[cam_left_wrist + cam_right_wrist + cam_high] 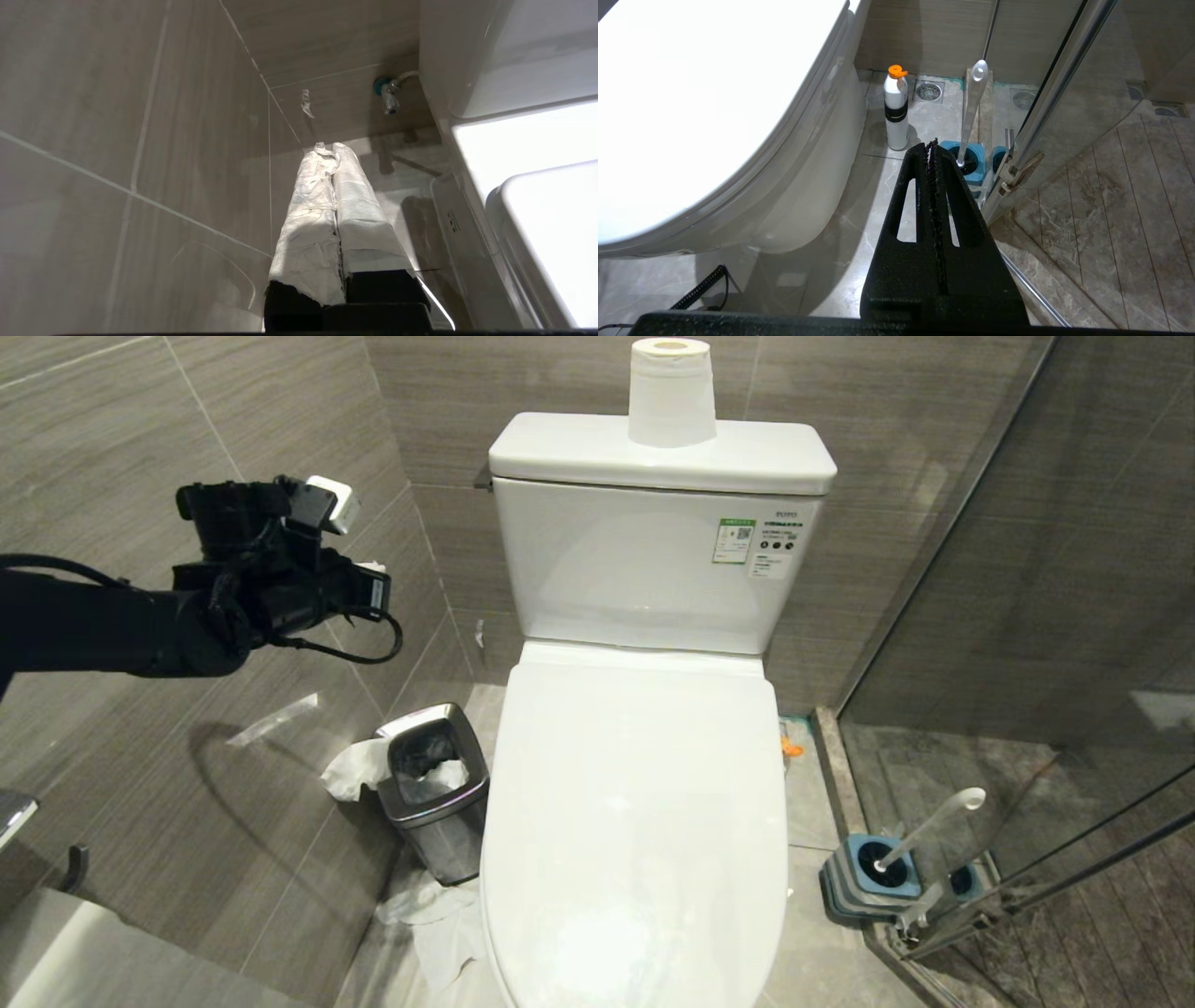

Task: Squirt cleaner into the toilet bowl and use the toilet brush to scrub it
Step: Use the left hand to lift the toilet lid slightly

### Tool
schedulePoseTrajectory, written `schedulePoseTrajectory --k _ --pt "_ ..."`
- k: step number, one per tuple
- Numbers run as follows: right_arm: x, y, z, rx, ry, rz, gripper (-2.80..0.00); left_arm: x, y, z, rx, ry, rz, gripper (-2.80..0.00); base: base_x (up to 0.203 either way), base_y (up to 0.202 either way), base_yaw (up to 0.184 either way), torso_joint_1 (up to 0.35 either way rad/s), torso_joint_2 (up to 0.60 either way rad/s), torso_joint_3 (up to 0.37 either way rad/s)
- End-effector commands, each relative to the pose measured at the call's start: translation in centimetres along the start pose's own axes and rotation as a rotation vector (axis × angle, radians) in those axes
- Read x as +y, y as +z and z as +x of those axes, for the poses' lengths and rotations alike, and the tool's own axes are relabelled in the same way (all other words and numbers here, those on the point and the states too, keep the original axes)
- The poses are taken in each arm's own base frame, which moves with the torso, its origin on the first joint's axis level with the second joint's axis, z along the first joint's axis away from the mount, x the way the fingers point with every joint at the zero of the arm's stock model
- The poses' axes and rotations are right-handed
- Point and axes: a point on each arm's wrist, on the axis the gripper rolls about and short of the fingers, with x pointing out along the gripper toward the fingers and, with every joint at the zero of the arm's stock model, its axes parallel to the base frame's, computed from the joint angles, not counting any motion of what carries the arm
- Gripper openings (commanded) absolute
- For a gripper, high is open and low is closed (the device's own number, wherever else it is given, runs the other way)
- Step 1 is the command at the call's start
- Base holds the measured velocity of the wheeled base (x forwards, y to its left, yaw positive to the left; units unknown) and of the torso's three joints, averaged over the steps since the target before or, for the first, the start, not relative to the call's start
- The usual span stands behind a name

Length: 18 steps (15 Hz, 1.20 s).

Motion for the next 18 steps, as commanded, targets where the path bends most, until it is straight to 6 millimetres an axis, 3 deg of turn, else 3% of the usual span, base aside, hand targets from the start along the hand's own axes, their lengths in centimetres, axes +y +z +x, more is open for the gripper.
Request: schedulePoseTrajectory --k 1,5,9,13,18 --pt "0.0 0.0 0.0 0.001 0.001 0.000 -2.80 -1.0 -2.6 1.9 0.047 -0.020 0.003 -2.80 0.000 0.000 0.000 0.000 0.00 0.000" --pt "0.0 0.0 0.0 0.001 0.001 0.000 -2.80 -1.5 -6.0 3.7 0.117 -0.034 -0.005 -2.80 0.000 0.000 0.000 0.000 0.00 0.000" --pt "0.0 0.0 0.0 0.001 -0.001 0.000 -2.80 -1.1 -9.5 4.0 0.197 -0.090 -0.038 -2.80 0.000 0.000 0.000 0.000 0.00 0.000" --pt "0.0 0.0 0.0 0.001 0.000 0.000 -2.80 -0.1 -11.1 3.7 0.193 -0.130 -0.068 -2.80 0.000 0.000 0.000 0.000 0.00 0.000" --pt "0.0 0.0 0.0 0.001 0.000 0.000 -2.80 -0.9 -12.4 3.4 0.221 -0.212 -0.165 -2.80 0.000 0.000 0.000 0.000 0.00 0.000"
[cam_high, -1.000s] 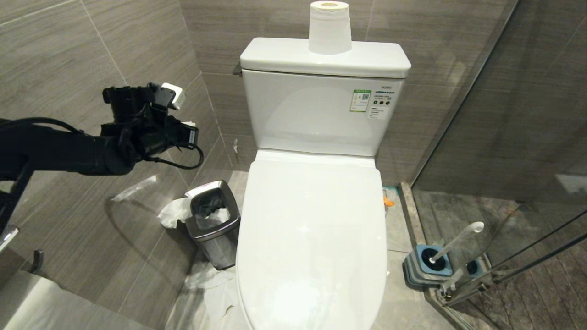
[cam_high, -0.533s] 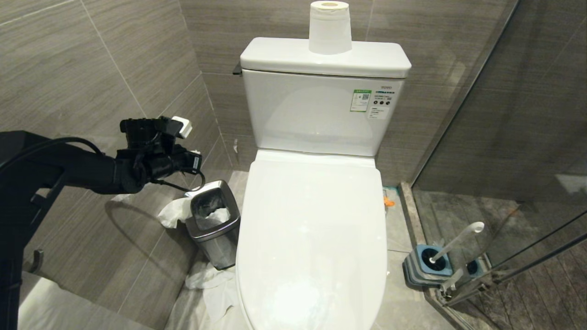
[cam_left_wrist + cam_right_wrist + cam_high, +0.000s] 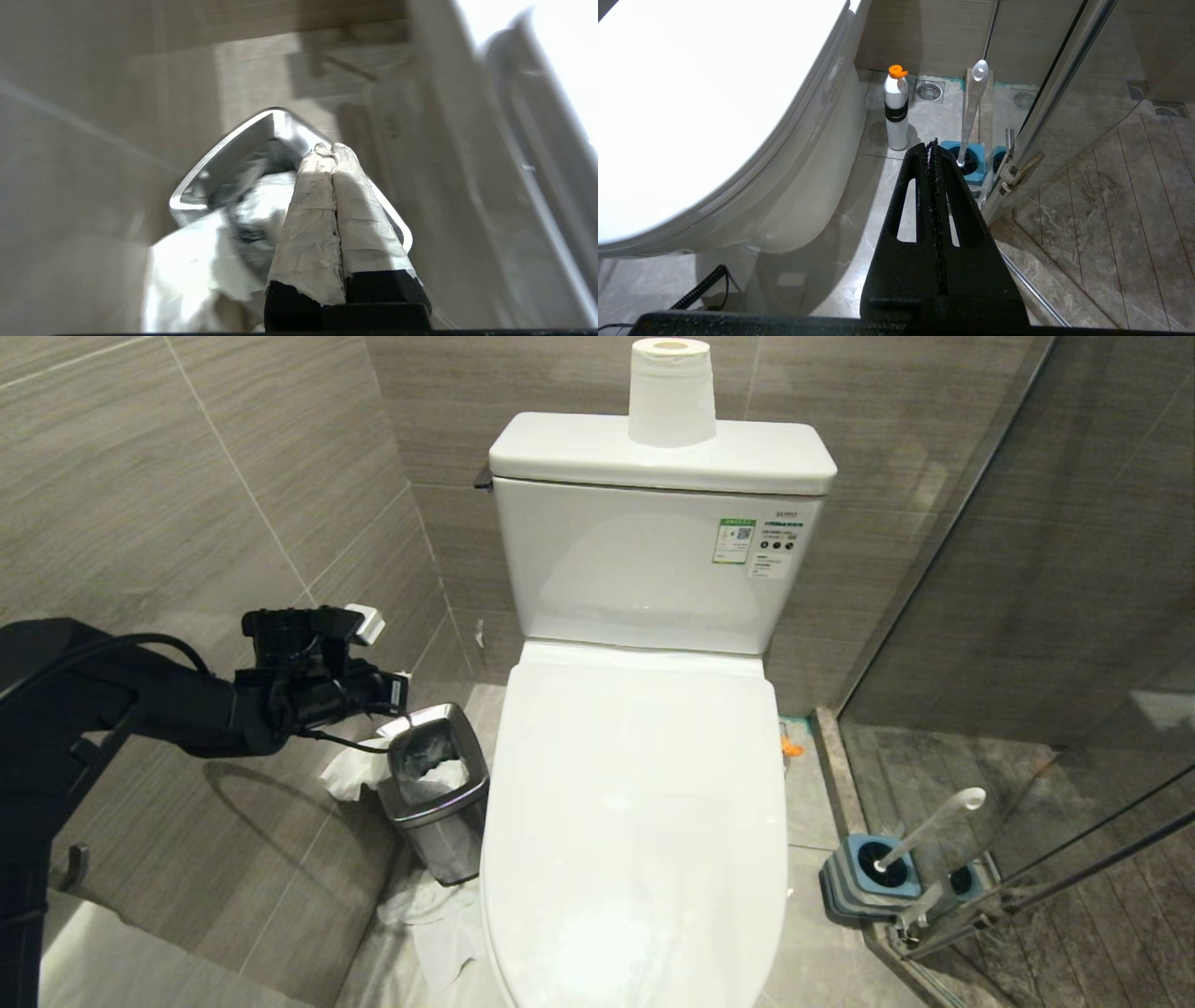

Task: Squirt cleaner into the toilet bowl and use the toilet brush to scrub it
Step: Use the left hand to lift the toilet lid slightly

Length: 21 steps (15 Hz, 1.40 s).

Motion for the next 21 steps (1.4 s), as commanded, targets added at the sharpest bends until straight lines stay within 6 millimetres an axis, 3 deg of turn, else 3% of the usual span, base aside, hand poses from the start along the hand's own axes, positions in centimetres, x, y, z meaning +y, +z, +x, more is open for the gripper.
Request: schedulePoseTrajectory --k 1,5,10,13,16,21 --pt "0.0 0.0 0.0 0.001 -0.001 0.000 -2.80 0.1 -0.7 0.1 0.002 -0.052 -0.007 -2.80 0.000 0.000 0.000 0.000 0.00 0.000" --pt "0.0 0.0 0.0 0.002 -0.001 0.001 -2.80 0.6 -2.4 1.5 0.000 -0.081 -0.013 -2.80 0.000 0.000 0.000 0.000 0.00 0.000" --pt "0.0 0.0 0.0 0.001 -0.001 0.000 -2.80 0.1 -3.0 4.7 -0.183 0.035 0.057 -2.80 0.000 0.000 0.000 0.000 0.00 0.000" --pt "0.0 0.0 0.0 0.001 -0.001 0.000 -2.80 -0.8 -3.6 4.3 -0.149 0.004 0.033 -2.80 0.000 0.000 0.000 0.000 0.00 0.000" --pt "0.0 0.0 0.0 0.001 0.001 0.000 -2.80 -1.3 -5.8 3.8 -0.081 -0.036 0.004 -2.80 0.000 0.000 0.000 0.000 0.00 0.000" --pt "0.0 0.0 0.0 0.002 0.001 -0.001 -2.80 -2.7 -9.2 0.7 0.054 -0.220 -0.109 -2.80 0.000 0.000 0.000 0.000 0.00 0.000"
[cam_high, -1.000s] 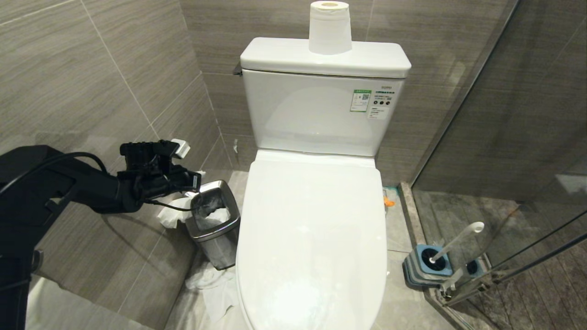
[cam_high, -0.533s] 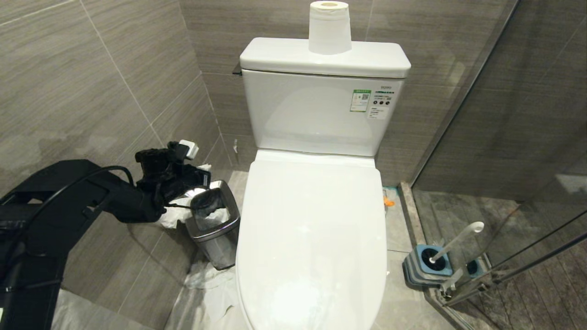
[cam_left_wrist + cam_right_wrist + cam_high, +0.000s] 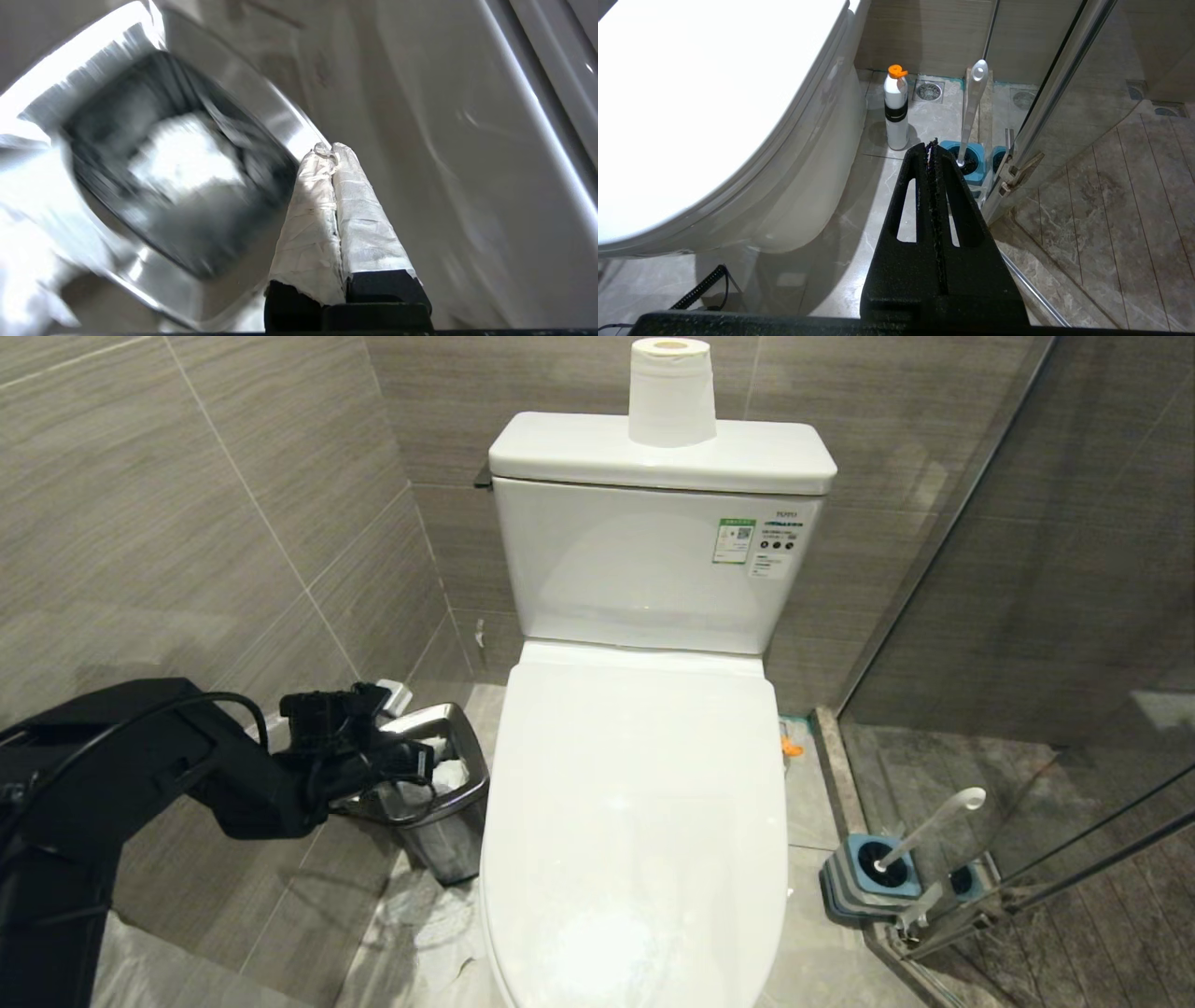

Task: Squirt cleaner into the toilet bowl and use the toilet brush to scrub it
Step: Use the left hand to lift the toilet lid slightly

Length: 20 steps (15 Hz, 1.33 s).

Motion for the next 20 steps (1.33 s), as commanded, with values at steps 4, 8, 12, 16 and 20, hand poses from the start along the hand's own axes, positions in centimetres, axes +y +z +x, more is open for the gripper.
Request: schedulePoseTrajectory --k 4,8,12,16,20 --pt "0.0 0.0 0.0 0.001 0.000 0.001 -2.80 -0.1 -2.1 -2.3 0.043 -0.113 -0.137 -2.80 0.000 0.000 0.000 0.000 0.00 0.000" --pt "0.0 0.0 0.0 0.001 0.000 0.000 -2.80 0.4 -3.7 -3.0 0.012 -0.172 -0.212 -2.80 0.000 0.000 0.000 0.000 0.00 0.000" --pt "0.0 0.0 0.0 0.001 -0.001 0.000 -2.80 -0.9 -4.9 -3.3 0.015 -0.245 -0.233 -2.80 0.000 0.000 0.000 0.000 0.00 0.000" --pt "0.0 0.0 0.0 0.002 0.001 0.000 -2.80 -3.3 -5.6 -3.3 -0.009 -0.295 -0.245 -2.80 0.000 0.000 0.000 0.000 0.00 0.000" --pt "0.0 0.0 0.0 0.001 0.000 0.000 -2.80 -2.9 -6.1 -3.5 -0.044 -0.311 -0.301 -2.80 0.000 0.000 0.000 0.000 0.00 0.000"
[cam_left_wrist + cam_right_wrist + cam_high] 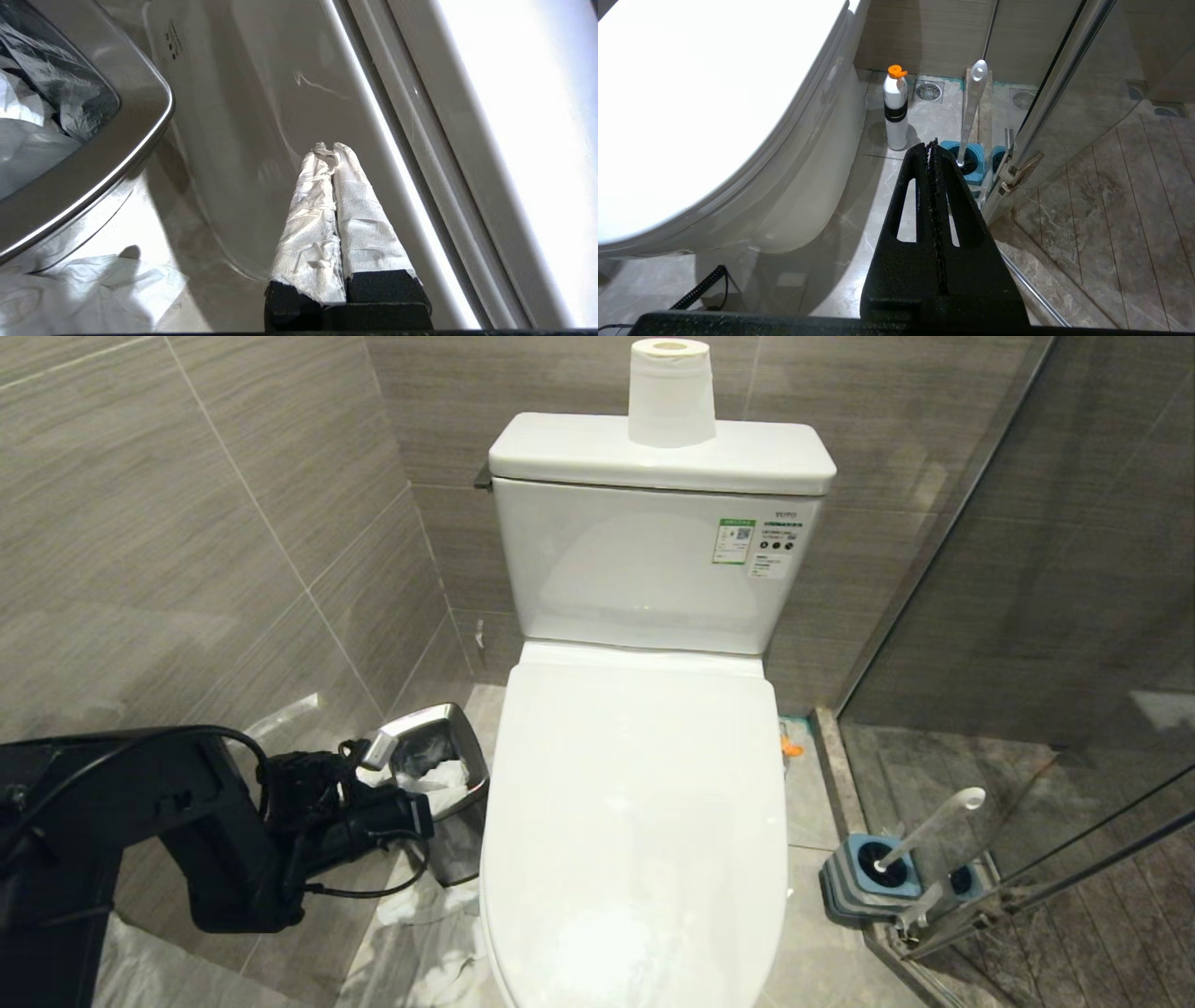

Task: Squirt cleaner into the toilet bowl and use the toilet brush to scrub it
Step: Use the left hand to lift the toilet lid slightly

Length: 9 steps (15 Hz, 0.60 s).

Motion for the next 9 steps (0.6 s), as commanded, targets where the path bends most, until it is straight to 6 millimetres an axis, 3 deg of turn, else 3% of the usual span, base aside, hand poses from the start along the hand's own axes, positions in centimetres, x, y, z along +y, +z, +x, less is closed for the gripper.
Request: schedulePoseTrajectory --k 1,5,9 --pt "0.0 0.0 0.0 0.001 0.000 0.000 -2.80 0.5 -0.8 -0.5 -0.002 -0.005 -0.013 -2.80 0.000 0.000 0.000 0.000 0.00 0.000" --pt "0.0 0.0 0.0 0.001 0.000 0.001 -2.80 0.8 -1.5 -1.9 -0.009 0.007 -0.023 -2.80 0.000 0.000 0.000 0.000 0.00 0.000" --pt "0.0 0.0 0.0 0.001 0.000 0.000 -2.80 -0.5 -2.1 -2.3 -0.004 -0.009 -0.027 -2.80 0.000 0.000 0.000 0.000 0.00 0.000"
